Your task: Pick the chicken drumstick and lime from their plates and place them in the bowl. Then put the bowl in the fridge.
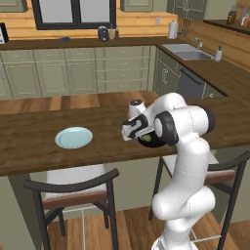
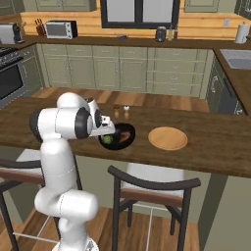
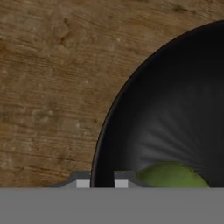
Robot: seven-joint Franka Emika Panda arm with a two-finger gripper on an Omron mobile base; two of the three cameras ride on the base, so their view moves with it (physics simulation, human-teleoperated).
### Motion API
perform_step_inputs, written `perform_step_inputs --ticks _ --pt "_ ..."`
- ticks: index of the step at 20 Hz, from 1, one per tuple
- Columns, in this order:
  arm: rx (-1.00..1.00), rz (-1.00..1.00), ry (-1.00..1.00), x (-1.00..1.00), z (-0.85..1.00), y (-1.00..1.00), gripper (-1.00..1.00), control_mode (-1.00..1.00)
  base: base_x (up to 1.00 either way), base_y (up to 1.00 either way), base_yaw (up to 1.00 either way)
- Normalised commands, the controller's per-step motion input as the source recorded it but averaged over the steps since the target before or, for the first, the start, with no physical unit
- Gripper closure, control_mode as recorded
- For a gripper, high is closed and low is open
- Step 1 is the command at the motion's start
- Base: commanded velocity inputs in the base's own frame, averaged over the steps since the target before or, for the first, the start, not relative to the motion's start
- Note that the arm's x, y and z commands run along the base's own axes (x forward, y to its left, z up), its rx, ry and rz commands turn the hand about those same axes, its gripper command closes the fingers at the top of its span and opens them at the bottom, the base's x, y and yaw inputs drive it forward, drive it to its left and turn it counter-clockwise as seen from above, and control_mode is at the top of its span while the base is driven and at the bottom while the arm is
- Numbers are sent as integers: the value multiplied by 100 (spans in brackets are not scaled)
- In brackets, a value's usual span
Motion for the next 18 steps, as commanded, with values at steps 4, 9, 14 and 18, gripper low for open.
perform_step_inputs --ticks 4,9,14,18 --pt "0 5 0 -16 7 -2 100 -100 0 0 0" --pt "0 17 0 -77 73 9 100 -100 0 0 0" --pt "0 25 0 -100 62 20 100 -100 0 0 0" --pt "0 33 0 -100 58 3 100 -100 0 0 0"
